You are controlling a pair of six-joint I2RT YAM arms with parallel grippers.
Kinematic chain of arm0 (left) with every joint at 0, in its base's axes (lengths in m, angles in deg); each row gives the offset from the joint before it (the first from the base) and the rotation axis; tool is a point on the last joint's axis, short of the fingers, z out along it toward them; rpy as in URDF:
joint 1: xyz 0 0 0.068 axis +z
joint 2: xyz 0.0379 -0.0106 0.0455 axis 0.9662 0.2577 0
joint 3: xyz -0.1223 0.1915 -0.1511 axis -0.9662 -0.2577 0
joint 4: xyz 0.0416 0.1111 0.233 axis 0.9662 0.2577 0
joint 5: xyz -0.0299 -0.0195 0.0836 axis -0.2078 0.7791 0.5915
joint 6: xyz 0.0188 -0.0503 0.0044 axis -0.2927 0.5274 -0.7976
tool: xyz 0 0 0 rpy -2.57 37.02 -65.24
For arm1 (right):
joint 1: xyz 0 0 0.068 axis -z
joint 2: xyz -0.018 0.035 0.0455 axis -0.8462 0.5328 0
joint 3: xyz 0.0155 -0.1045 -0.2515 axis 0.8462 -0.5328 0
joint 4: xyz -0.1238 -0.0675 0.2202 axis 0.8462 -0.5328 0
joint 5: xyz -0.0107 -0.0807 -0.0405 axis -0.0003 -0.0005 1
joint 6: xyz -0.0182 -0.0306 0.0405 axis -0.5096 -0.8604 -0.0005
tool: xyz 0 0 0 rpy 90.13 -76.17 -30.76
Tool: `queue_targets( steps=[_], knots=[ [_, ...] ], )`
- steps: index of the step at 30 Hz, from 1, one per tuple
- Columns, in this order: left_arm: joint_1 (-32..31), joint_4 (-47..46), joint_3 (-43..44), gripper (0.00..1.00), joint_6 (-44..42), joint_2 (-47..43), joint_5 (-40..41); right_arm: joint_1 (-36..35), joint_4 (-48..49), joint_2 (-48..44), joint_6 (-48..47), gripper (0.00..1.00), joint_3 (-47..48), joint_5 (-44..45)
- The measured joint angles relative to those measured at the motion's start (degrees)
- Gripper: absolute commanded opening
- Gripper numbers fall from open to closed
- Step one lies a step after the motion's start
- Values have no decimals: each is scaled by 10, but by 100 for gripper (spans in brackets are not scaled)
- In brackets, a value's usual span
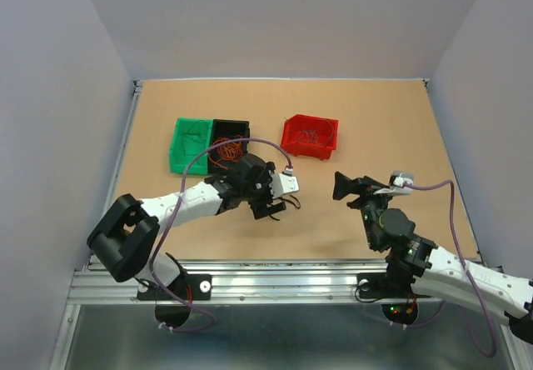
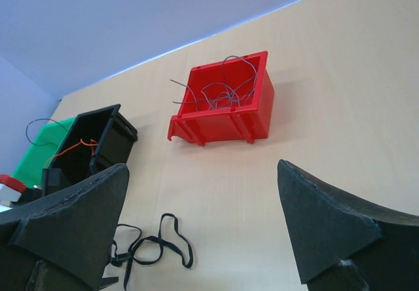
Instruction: Untangle the cables
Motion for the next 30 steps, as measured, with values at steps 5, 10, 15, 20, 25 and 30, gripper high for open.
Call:
queue_targets(
  steps=[5, 10, 15, 20, 25, 30],
  knots=[
    [-11, -2, 0, 99, 2, 36, 8, 0, -10, 11, 0, 100, 0, 3],
    [-15, -6, 2, 99, 5, 65, 13, 0, -14, 32, 3, 100, 0, 2],
    [-14, -22, 30, 76, 19, 110, 30, 0, -21, 41, 3, 100, 0, -5],
    [-18, -22, 47, 32, 28, 135, 25, 0, -22, 29, 2, 100, 0, -11],
    [-21, -20, 46, 10, 24, 134, 34, 0, -22, 15, 2, 100, 0, -15],
    [-15, -2, 34, 0, 25, 99, 33, 0, -21, 10, 2, 100, 0, -17]
  ],
)
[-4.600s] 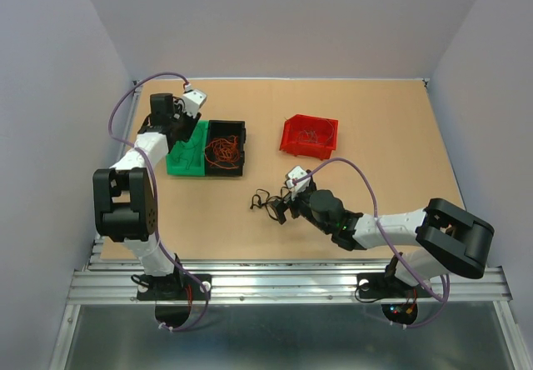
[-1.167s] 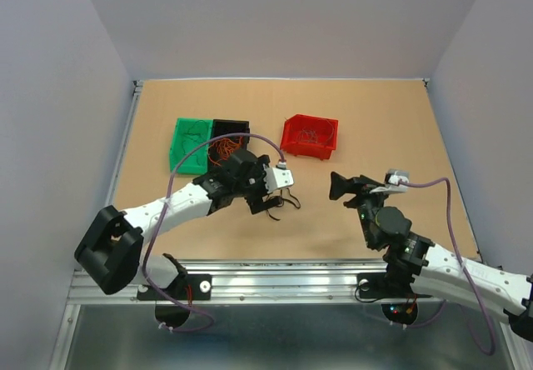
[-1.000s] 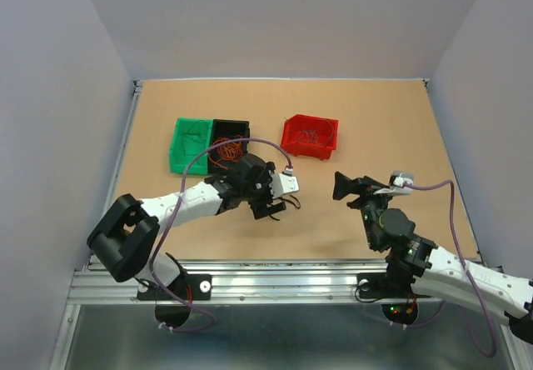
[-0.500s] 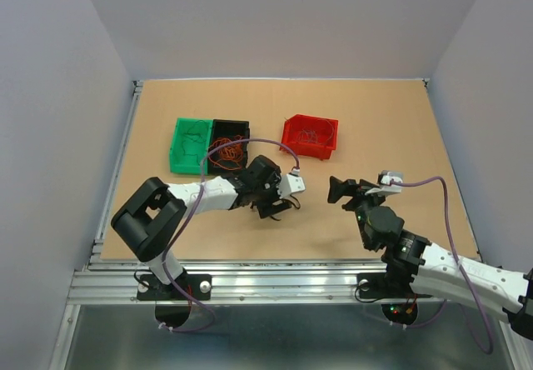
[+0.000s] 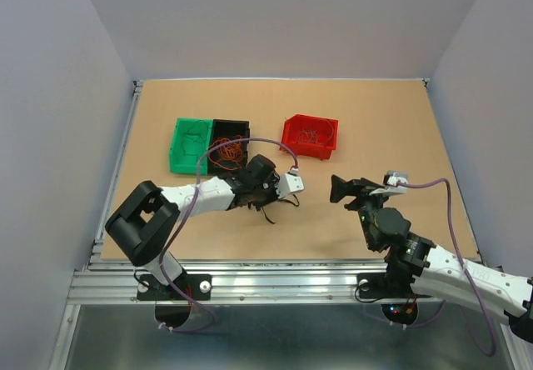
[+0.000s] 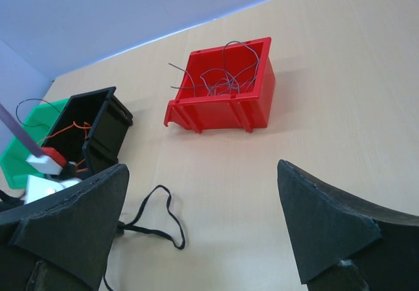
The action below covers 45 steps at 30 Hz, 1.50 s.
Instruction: Untangle the cables
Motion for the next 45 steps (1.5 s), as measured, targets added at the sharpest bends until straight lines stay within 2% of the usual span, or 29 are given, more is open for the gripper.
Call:
queue_targets(
  steps=[6, 11, 18, 22, 26, 38, 45],
  knots=[
    [46, 26, -1, 0, 7, -106, -41, 0, 0, 4, 0, 100, 0, -2],
    [130, 39, 12, 0, 18, -206, -73, 0, 0, 14, 0, 100, 0, -3],
    [245, 60, 97, 0, 51, -225, -39, 0, -1, 35, 0, 100, 0, -6],
    [313, 58, 149, 0, 63, -196, -12, 0, -1, 41, 0, 100, 0, -9],
    [354, 55, 201, 0, 64, -130, 3, 0, -1, 42, 0, 100, 0, -12],
    [392, 53, 240, 0, 50, 57, 9, 0, -1, 42, 0, 100, 0, -21],
    [415, 34, 240, 0, 40, 125, 27, 0, 1, 46, 0, 100, 0, -29]
  ],
)
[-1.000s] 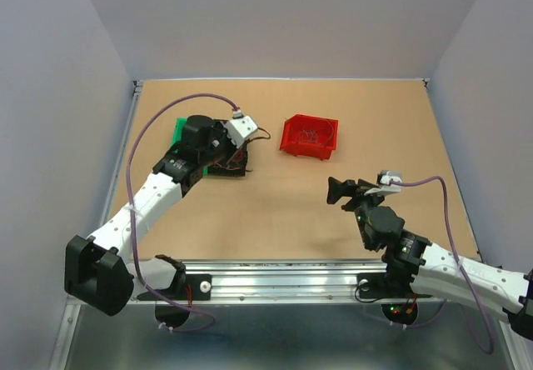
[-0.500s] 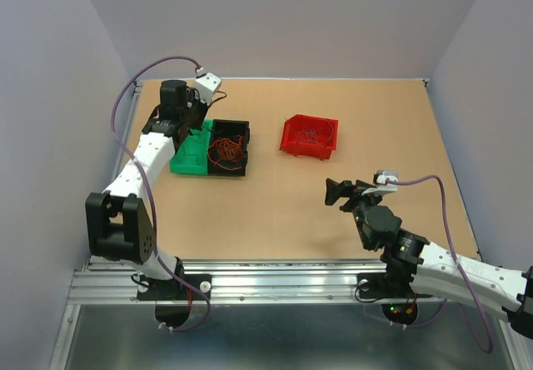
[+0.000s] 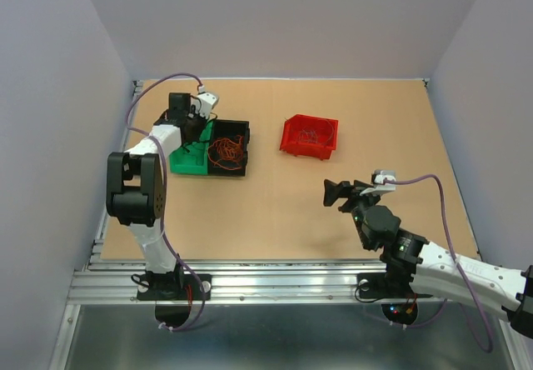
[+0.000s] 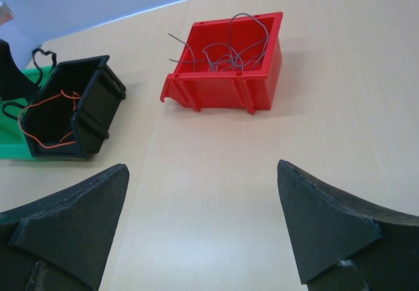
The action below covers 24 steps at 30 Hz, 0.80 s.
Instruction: Untangle the cables
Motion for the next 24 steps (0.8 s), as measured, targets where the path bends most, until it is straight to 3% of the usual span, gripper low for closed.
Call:
queue_targets(
  steps=[8, 14, 24],
  knots=[
    [9, -15, 1, 0, -19, 79, 25, 0, 1, 9, 0, 100, 0, -9],
    [10, -11, 51, 0, -26, 119, 29, 0, 2, 21, 0, 100, 0, -15],
    [10, 0, 33, 10, -21, 95, 20, 0, 10, 30, 0, 100, 0, -19]
  ],
)
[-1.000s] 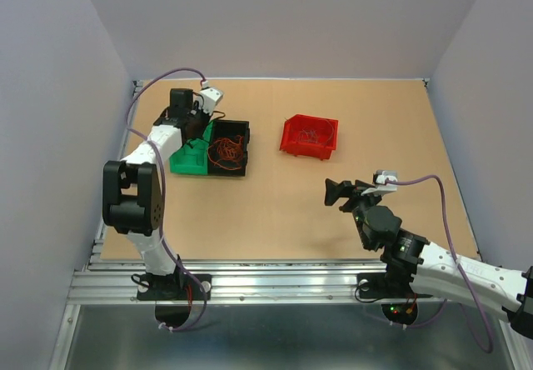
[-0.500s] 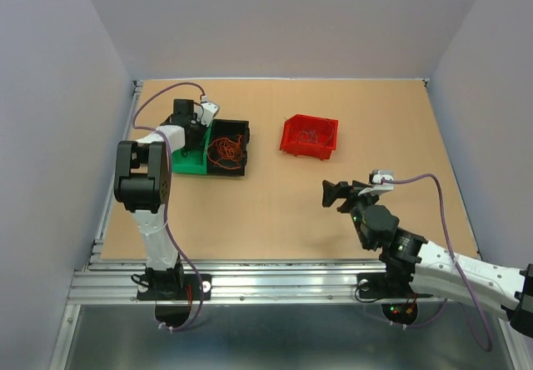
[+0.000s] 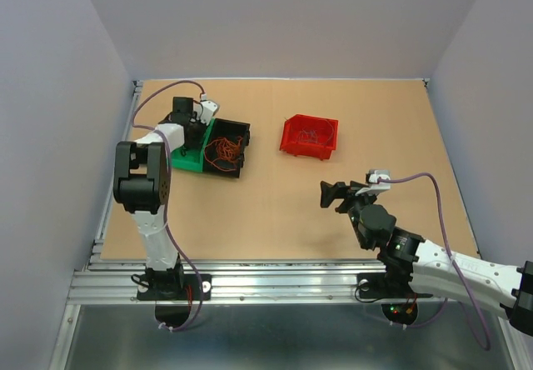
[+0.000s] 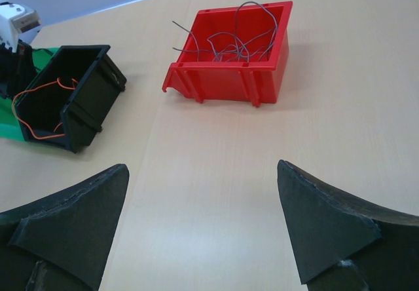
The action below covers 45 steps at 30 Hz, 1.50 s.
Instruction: Untangle the cables
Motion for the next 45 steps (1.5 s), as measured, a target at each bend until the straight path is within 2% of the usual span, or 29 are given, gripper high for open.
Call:
queue_targets(
  steps=[2, 5, 6, 9, 17, 23, 26, 30, 32, 33, 34, 38, 45],
  knots=[
    [0, 12, -14, 13, 4, -24, 0, 0, 1, 0, 0, 100, 0, 0],
    [0, 27, -26, 31, 12, -67, 0, 0, 2, -1, 0, 100, 0, 0],
    [0, 29, -28, 40, 12, -79, -1, 0, 2, -1, 0, 100, 0, -1],
    [0, 28, -35, 48, 21, -122, -2, 0, 2, -1, 0, 100, 0, -1],
    [0, 24, -69, 54, 27, -197, 1, 0, 3, 0, 0, 100, 0, -2],
    [0, 17, -75, 54, 32, -226, -9, 0, 3, 11, 0, 100, 0, -5],
    [0, 10, -75, 58, 36, -226, -15, 0, 3, 17, 0, 100, 0, -7],
    [0, -53, -120, 77, 50, -246, -28, 0, 4, 21, -7, 100, 0, -13],
    [0, -103, -190, 85, 61, -293, -35, 0, 4, 19, -12, 100, 0, -16],
    [2, -123, -230, 94, 64, -325, -37, 0, 5, 16, -16, 100, 0, -16],
    [4, -141, -271, 98, 67, -363, -40, 0, 4, 11, -21, 100, 0, -17],
    [19, -210, -408, 99, 75, -547, -51, 0, 4, -25, -35, 100, 0, -22],
    [31, -236, -520, 99, 85, -812, -99, 0, 3, -110, -61, 100, -14, -26]
  ],
)
